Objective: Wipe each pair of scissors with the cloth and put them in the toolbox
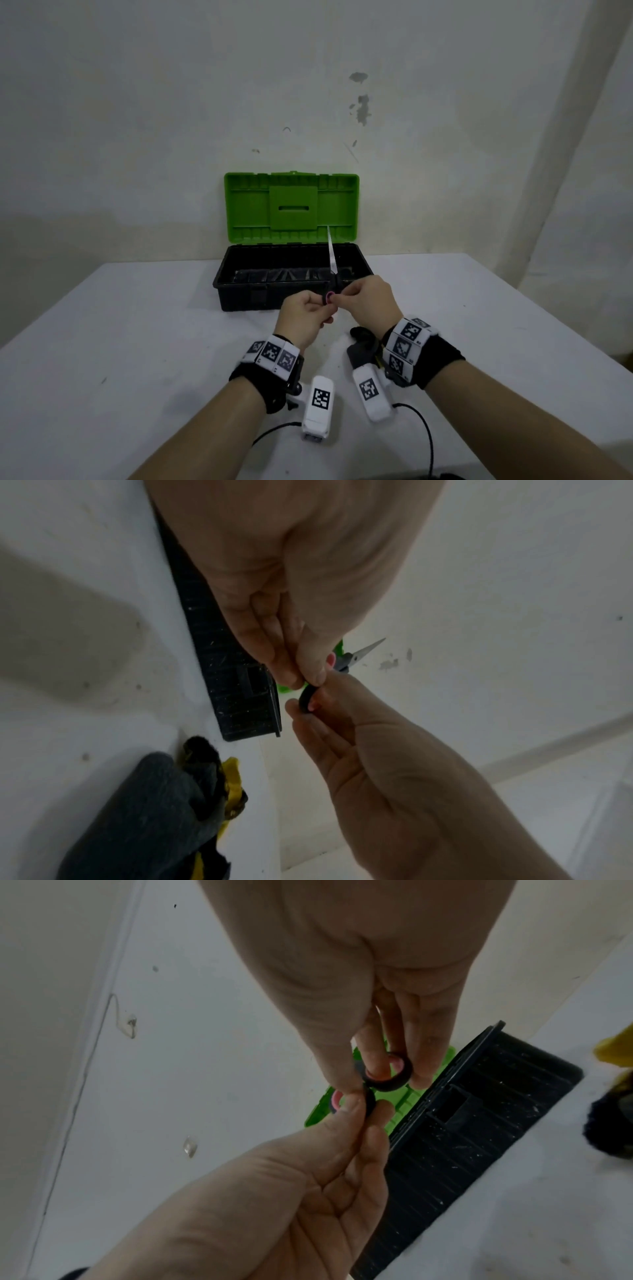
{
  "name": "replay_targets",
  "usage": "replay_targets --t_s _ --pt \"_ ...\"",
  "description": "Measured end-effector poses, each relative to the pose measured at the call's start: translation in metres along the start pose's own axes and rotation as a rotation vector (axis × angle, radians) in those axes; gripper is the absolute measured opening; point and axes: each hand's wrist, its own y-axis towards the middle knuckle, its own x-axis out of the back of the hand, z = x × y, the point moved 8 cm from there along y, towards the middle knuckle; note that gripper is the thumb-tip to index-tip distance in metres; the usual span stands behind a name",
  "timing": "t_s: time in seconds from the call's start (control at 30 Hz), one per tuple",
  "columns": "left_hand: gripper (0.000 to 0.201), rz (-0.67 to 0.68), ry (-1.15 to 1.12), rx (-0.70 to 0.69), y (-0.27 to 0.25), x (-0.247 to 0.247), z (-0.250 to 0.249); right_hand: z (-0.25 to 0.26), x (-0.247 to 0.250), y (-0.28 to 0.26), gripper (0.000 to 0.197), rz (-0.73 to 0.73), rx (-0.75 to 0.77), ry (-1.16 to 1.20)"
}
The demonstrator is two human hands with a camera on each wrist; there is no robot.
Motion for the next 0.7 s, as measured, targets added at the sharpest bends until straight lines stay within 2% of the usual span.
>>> replay_targets --t_s 0.17,0.27,0.37,0.43,0.5,0.6,0.7 --pt "0.013 -0.004 0.049 -0.098 0.027 0.034 -0.026 0.030 -0.007 0.032 0.029 -0.042 0.014 -0.036" --pt "0.004 -0.142 0.078 -0.144 0.062 0.090 -0.030 0.046 -0.018 0.057 0.036 -0.027 0.004 -0.071" --pt "0.009 -0.314 0.156 -0.158 0.097 0.152 -0.026 0.057 -0.047 0.086 0.044 0.040 -0.035 -0.126" --pt "0.025 -0.362 0.274 -0.127 0.115 0.181 -0.020 0.060 -0.069 0.102 0.045 0.080 -0.092 -0.166" --pt "0.038 -0.345 0.428 -0.059 0.130 0.198 -0.007 0.062 -0.088 0.114 0.045 0.121 -0.143 -0.214" --pt "0.044 -0.289 0.534 0.053 0.146 0.211 0.019 0.066 -0.112 0.127 0.044 0.183 -0.186 -0.277" --pt "0.043 -0.264 0.502 0.128 0.158 0.215 0.039 0.073 -0.131 0.135 0.045 0.219 -0.179 -0.405"
